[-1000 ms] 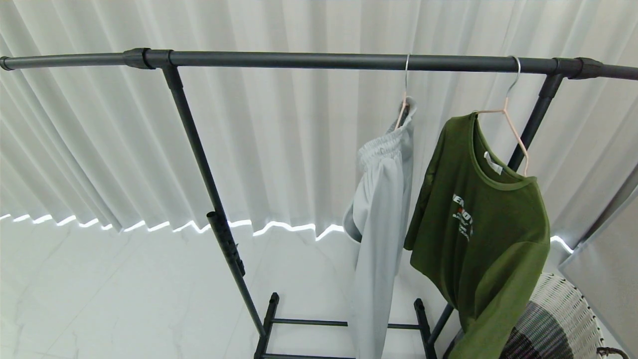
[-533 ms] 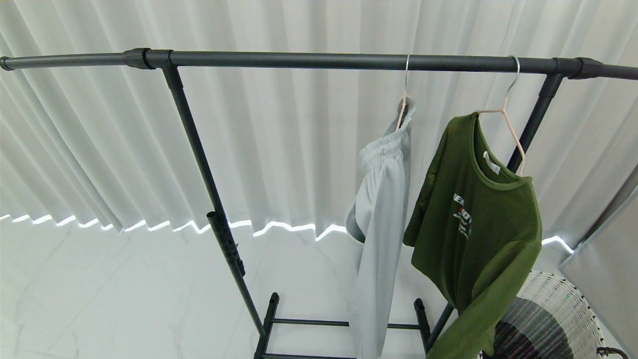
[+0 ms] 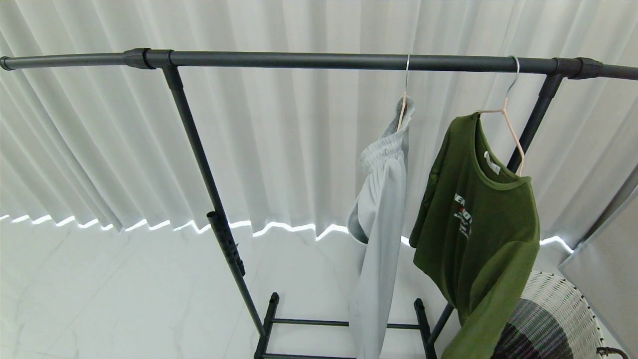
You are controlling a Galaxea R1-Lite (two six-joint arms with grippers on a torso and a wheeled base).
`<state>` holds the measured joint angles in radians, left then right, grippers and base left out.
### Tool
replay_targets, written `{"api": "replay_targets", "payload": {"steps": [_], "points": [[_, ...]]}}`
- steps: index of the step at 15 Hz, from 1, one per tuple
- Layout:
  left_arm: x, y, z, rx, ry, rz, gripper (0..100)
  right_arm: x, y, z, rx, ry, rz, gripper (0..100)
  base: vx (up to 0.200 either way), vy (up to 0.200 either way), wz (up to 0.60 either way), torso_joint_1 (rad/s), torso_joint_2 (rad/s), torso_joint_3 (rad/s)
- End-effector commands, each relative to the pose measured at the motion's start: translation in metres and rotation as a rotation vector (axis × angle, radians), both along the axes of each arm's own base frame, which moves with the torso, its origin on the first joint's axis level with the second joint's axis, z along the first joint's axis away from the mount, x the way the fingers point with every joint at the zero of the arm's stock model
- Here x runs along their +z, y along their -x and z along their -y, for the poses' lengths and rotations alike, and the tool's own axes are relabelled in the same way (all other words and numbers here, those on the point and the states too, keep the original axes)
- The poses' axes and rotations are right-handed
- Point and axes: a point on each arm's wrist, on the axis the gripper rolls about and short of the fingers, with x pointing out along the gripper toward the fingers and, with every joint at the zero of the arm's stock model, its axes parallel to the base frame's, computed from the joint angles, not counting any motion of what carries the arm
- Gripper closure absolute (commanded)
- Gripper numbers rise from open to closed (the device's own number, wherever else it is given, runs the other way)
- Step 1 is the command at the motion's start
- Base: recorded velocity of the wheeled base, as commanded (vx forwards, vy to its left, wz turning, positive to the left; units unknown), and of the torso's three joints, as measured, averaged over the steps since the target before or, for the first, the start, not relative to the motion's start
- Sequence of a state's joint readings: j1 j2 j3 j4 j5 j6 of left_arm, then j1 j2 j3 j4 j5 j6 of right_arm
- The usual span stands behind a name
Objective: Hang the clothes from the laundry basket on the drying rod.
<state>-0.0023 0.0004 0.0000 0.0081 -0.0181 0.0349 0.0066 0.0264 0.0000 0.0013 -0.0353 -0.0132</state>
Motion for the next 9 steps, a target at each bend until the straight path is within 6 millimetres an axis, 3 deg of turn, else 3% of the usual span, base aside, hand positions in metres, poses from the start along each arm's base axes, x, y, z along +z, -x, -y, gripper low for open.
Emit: {"api": "replay_targets", "payload": {"steps": [1, 9], "points": [[0.0000, 0.0000, 0.0000, 0.000, 0.000, 0.001, 0, -0.0006, 0.0020, -0.0001, -0.004, -0.019, 0.027, 0, 0.000, 0.000, 0.00, 0.000, 0.00, 0.000], [-0.0001, 0.0000, 0.0000, -0.001, 0.000, -0.001, 0, -0.0006, 0.0020, -0.0001, -0.004, -0.021, 0.027, 0, 0.000, 0.000, 0.00, 0.000, 0.00, 0.000]]}}
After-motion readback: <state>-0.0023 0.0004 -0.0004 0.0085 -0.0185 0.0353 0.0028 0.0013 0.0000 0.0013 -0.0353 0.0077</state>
